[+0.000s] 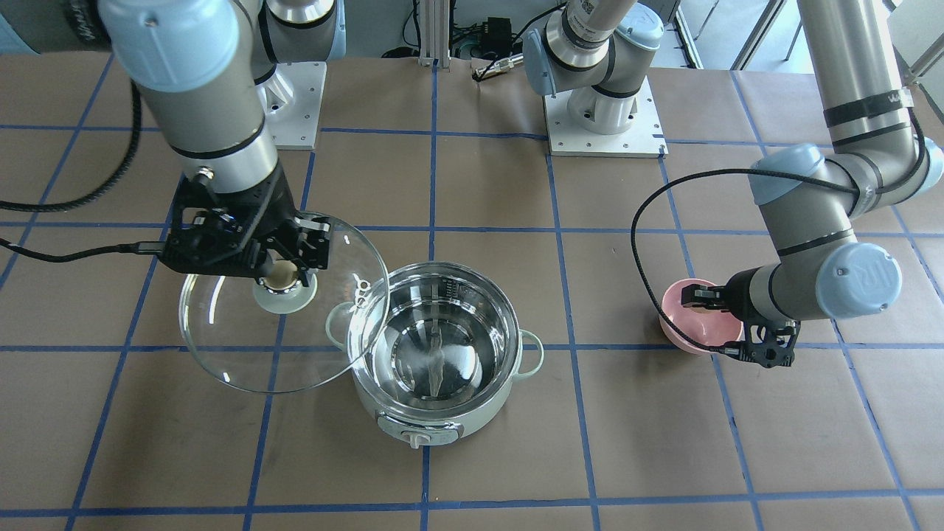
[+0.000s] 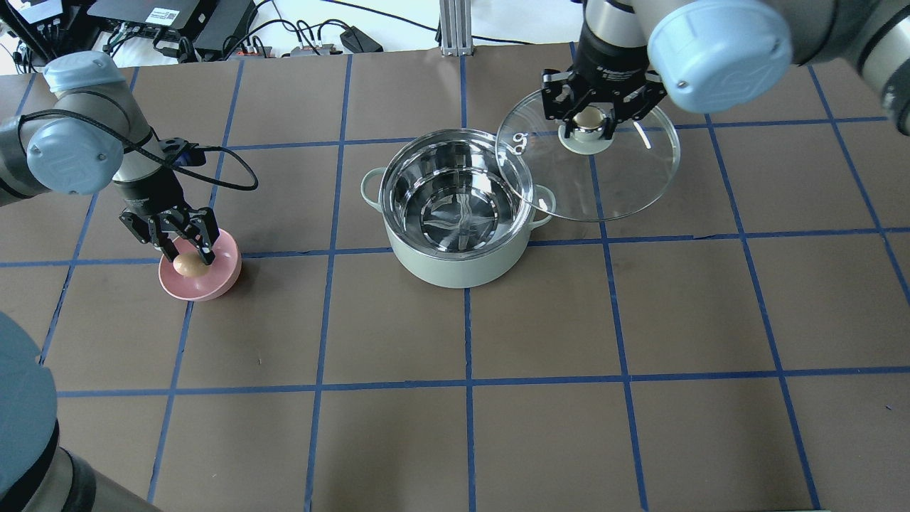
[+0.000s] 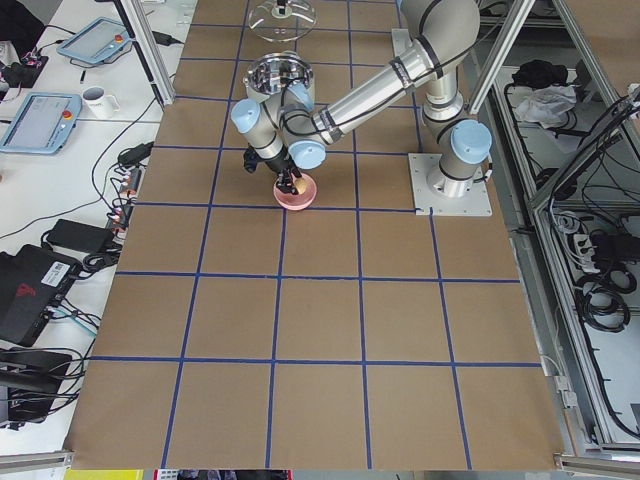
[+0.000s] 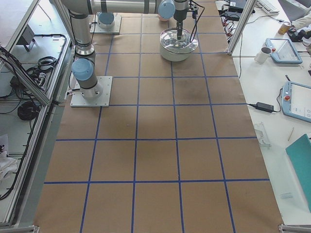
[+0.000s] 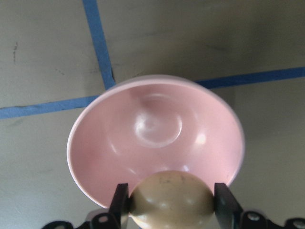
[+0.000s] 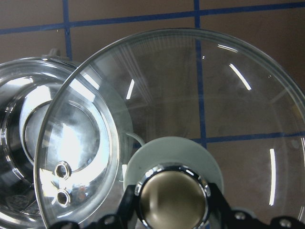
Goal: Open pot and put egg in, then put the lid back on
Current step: 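Carry the egg over the pot while the right gripper sets the lid aside, then lower the egg into the pot and open the left gripper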
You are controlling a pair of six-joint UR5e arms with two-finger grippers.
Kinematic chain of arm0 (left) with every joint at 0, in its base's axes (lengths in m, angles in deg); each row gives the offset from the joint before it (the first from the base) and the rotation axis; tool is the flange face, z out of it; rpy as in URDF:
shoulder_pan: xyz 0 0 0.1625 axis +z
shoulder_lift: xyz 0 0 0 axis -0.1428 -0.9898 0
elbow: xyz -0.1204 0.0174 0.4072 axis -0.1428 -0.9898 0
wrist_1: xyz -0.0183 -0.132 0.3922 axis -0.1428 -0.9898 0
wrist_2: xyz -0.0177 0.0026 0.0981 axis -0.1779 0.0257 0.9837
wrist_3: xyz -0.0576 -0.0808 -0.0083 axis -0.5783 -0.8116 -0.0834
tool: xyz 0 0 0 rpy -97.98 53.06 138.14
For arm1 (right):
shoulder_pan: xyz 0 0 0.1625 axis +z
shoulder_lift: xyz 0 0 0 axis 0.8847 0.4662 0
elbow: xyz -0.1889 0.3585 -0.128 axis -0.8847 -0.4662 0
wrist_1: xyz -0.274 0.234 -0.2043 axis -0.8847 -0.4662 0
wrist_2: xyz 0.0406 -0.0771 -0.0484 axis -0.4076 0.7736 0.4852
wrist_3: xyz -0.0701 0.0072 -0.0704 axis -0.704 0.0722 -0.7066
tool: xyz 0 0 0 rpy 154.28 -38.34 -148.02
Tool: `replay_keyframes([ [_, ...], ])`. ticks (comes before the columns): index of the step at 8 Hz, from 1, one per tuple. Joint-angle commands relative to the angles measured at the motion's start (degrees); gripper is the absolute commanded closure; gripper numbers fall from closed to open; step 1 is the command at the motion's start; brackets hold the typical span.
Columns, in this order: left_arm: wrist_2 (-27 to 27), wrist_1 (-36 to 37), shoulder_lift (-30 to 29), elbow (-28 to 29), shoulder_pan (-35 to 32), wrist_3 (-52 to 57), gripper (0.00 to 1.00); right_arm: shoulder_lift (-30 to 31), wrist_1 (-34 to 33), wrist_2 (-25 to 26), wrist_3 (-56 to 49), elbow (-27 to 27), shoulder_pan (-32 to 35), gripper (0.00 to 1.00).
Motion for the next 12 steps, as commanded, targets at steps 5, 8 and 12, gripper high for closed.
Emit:
replay_keyframes([
  [5,-10.31,3.79,8.78,5.57,-23.03,-21.58,0.64,3.99,7.68,0.08,-17.90,0.11,-12.62,0.90],
  [8,-14.36,16.60,5.36,5.49,-32.26,-27.22,0.64,4.34,8.39,-0.01,-18.80,0.46,-13.34,0.92],
  [12,-9.98,24.89,-1.50,5.58,-40.65,-28.99,0.65,4.78,8.22,-0.36,-21.96,0.38,-14.65,0.94],
])
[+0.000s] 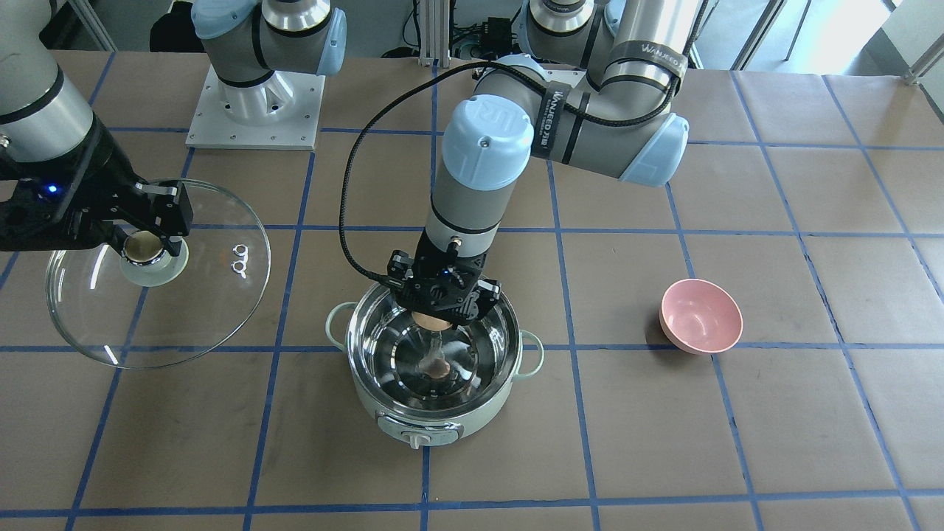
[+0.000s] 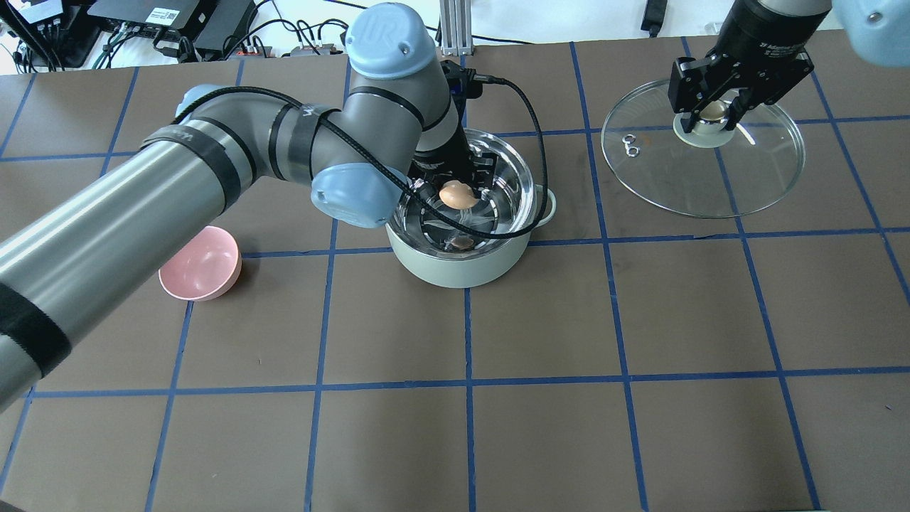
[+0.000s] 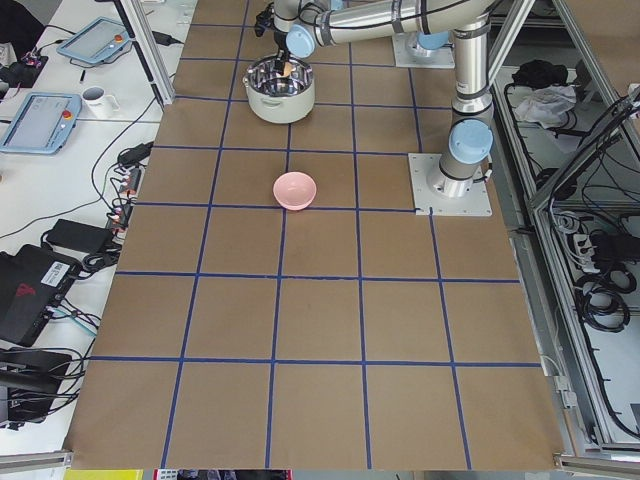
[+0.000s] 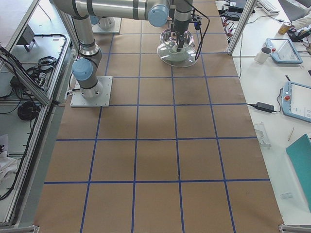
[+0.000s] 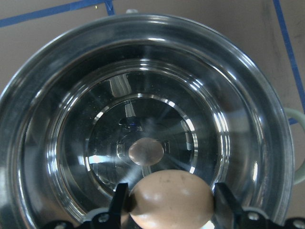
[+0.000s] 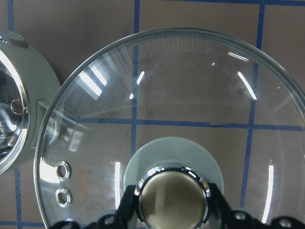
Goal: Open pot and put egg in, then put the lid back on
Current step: 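Lower the egg into the pot and open the left gripper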
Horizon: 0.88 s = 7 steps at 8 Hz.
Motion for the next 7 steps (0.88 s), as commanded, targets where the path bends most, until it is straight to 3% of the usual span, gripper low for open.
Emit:
replay_keyframes([
  [1,2.92,3.09,-3.41,0.22,-2.51,1.14,0.65,0.11,0.13,-0.38,-1.87,0.20,-2.13,0.94],
  [7,3.10,7.93,-8.68,0.05,-2.42,4.32,0.63,0.28,0.22,-1.52,-1.96,0.29,-2.31,0.94],
])
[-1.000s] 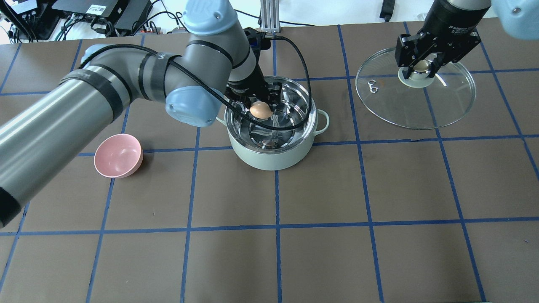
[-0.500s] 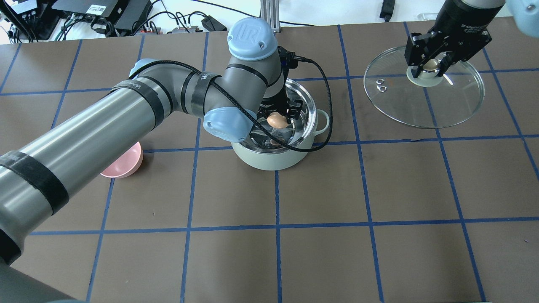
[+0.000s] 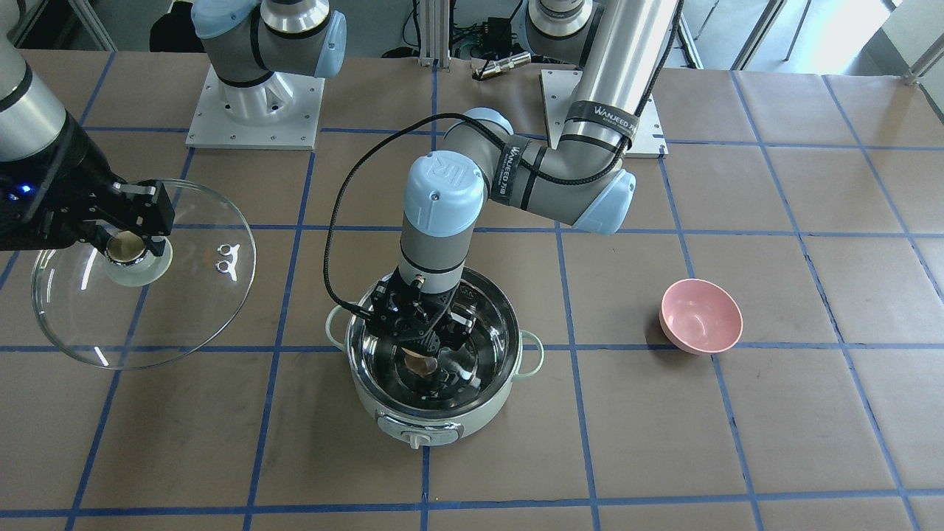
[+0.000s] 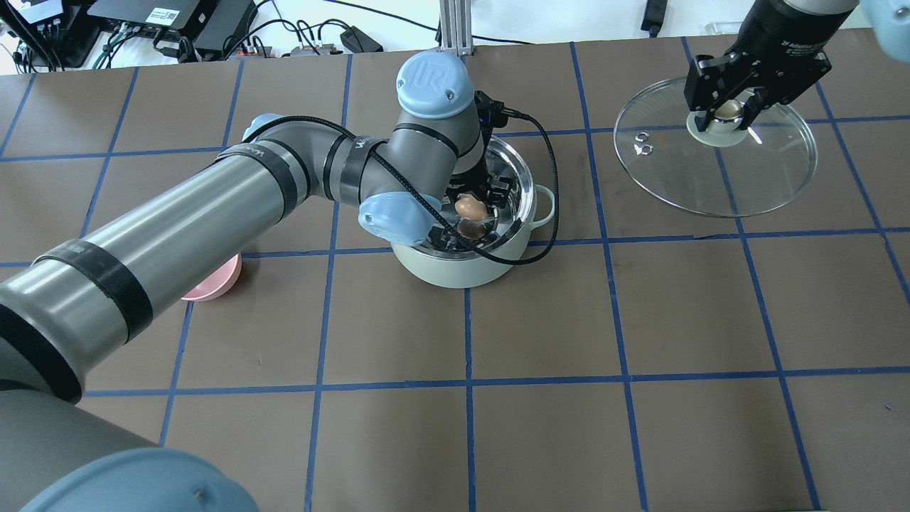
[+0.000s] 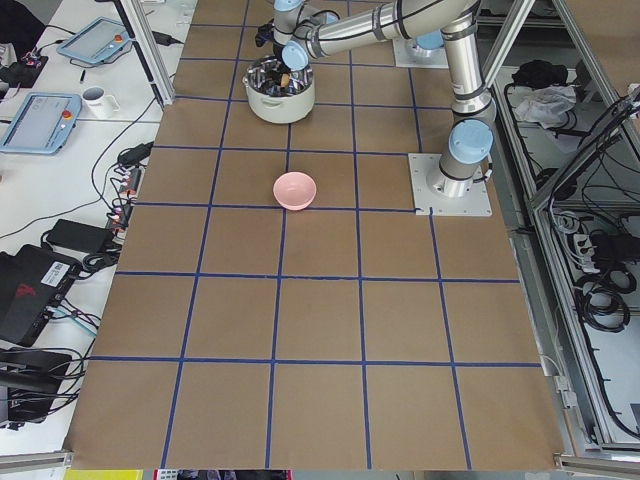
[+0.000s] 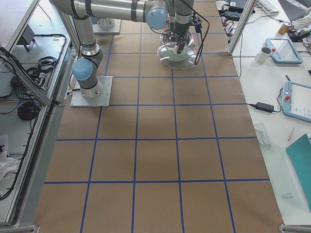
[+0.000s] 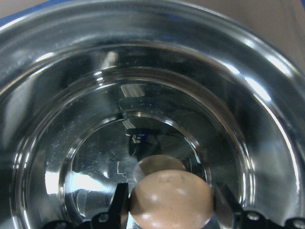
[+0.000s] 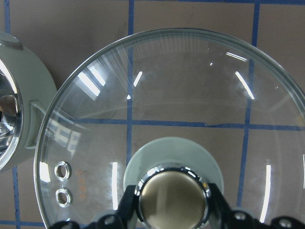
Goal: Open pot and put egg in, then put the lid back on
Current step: 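Lower the egg into the pot and open the left gripper, then withdraw the left gripper from the pot while the right gripper lifts the lid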
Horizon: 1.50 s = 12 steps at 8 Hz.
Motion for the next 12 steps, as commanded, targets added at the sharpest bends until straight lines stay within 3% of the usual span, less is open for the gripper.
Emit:
replay_keyframes([
  [1,0.05,0.64,-1.89,-0.12,-0.08,0.47,0.62,0.39,0.05,-0.24,-0.01,-0.04,-0.10,0.93],
  [2,0.14,0.64,-1.80,-0.21,-0.08,0.47,0.50,0.39,0.05,-0.33,-0.01,0.23,-0.10,0.94],
  [3,-0.03,0.73,-0.93,-0.21,-0.08,-0.40,0.00,0.39,0.05,-0.24,0.08,0.23,-0.10,0.94],
  [6,0.14,-0.58,4.41,-0.03,-0.25,-7.17,0.00,0.39,-0.13,-0.50,0.17,0.32,-0.10,0.94],
  [9,-0.04,-19.78,17.57,1.02,2.80,-7.36,0.00,0.83,-0.13,-2.25,2.09,-0.21,1.21,0.93],
  [11,0.57,-34.98,26.80,0.67,12.88,-7.00,0.00,0.57,-1.61,-2.26,8.75,-0.65,4.97,0.94],
  [12,0.75,-37.92,28.59,0.15,15.10,-6.48,0.00,0.30,-3.97,-2.61,11.65,-1.00,6.04,0.94],
])
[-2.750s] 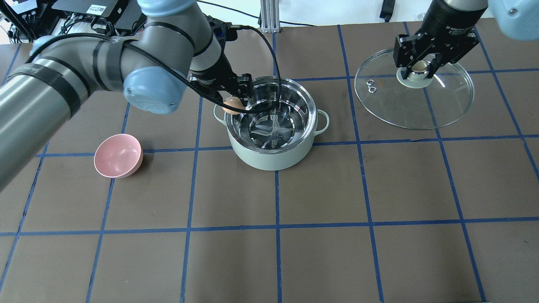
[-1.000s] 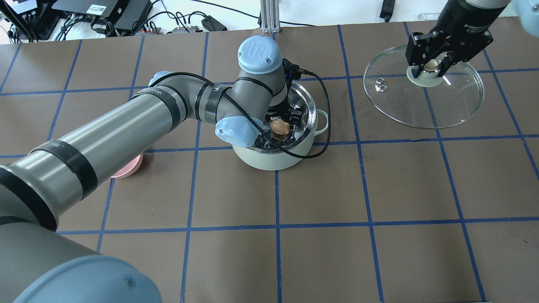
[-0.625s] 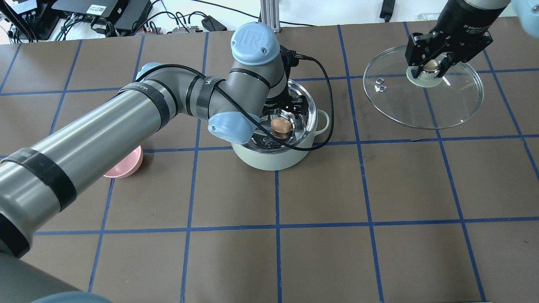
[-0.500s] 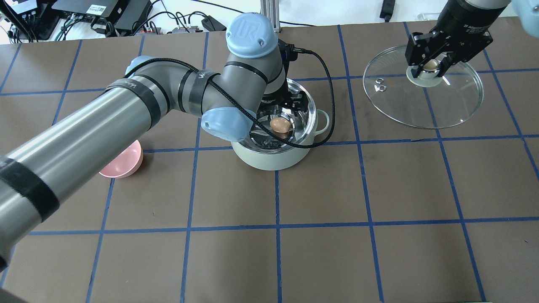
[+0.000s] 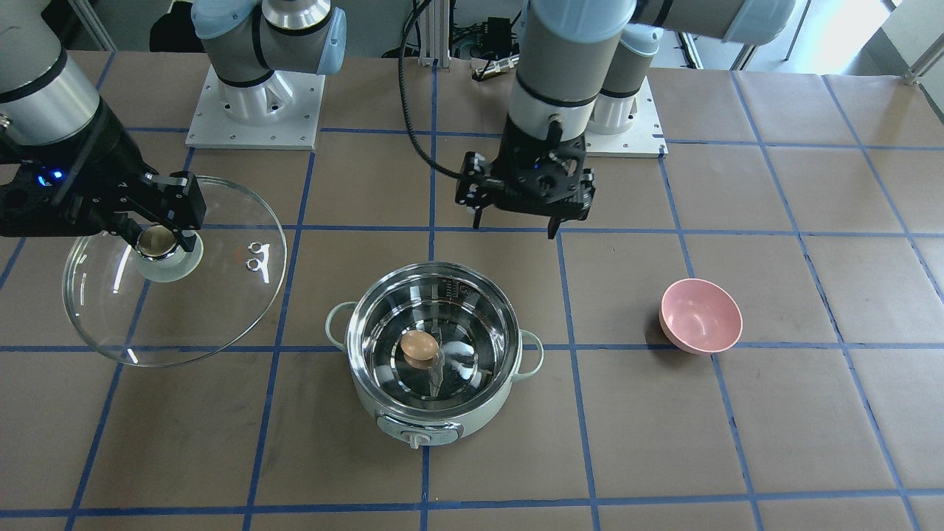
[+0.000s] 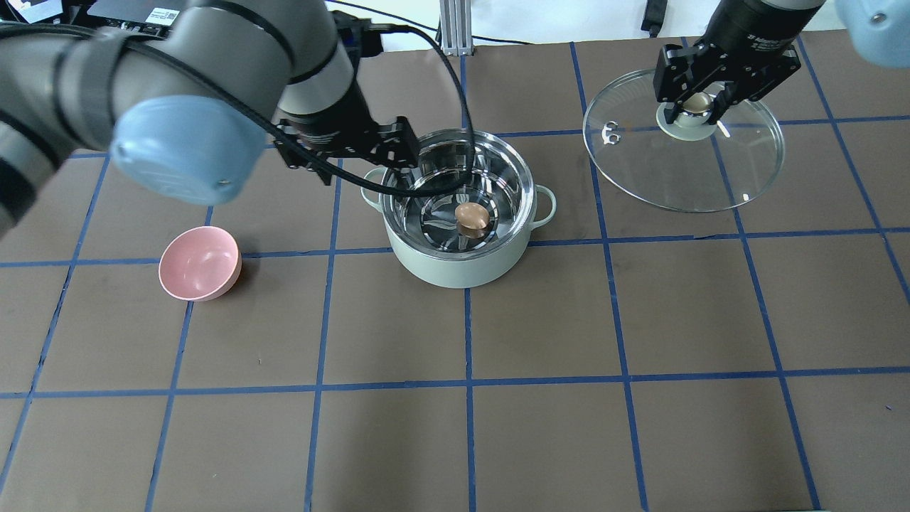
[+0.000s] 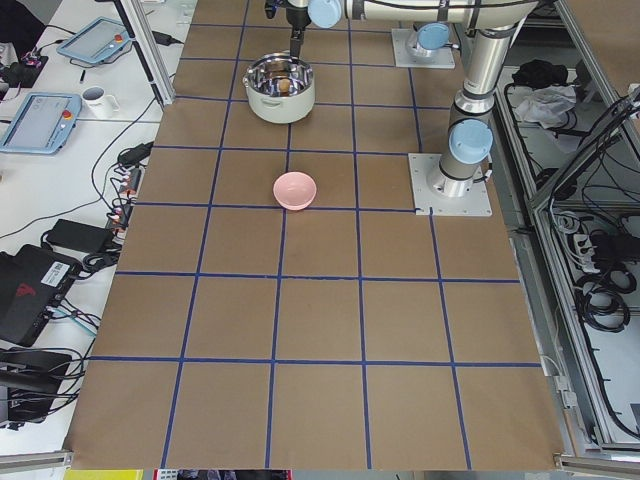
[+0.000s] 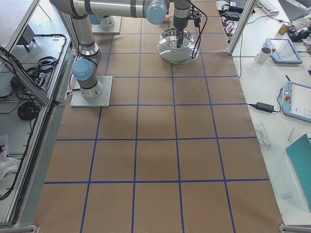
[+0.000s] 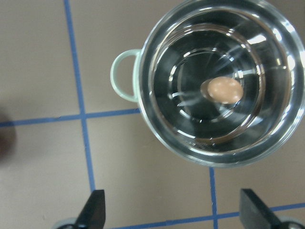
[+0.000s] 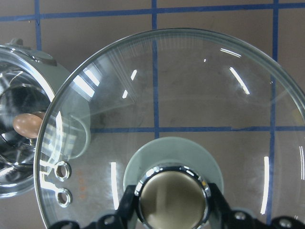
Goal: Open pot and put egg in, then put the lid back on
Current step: 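Withdraw the left gripper from the pot while the right gripper lifts the lid, then lower the glass lid onto the pot with the right gripper and release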
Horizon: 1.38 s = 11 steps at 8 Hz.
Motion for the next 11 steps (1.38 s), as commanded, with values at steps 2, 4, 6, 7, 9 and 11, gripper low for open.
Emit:
replay_keyframes([
  [2,0.69,-14.49,7.42,0.17,7.25,0.87,0.00,-1.61,-5.50,-0.71,10.52,-0.87,6.38,0.94],
  [4,0.69,-14.88,7.26,-0.70,11.10,7.69,0.00,-4.24,-11.01,-0.79,17.43,-0.87,11.47,0.95],
  [6,1.30,-15.49,7.17,-0.79,16.03,11.15,0.00,-6.97,-14.72,-0.79,24.13,-0.78,15.61,0.94],
  [7,1.22,-15.50,7.08,-0.79,16.05,11.15,0.00,-8.38,-17.35,-1.32,28.51,-0.61,17.37,0.95],
  [9,1.04,-15.41,6.99,-0.88,16.05,11.24,0.00,-12.07,-21.93,-0.62,36.24,-0.43,22.37,0.95],
  [11,1.13,-15.41,6.99,-0.88,16.05,11.24,0.00,-12.87,-22.56,-0.18,37.16,0.53,25.11,0.95],
])
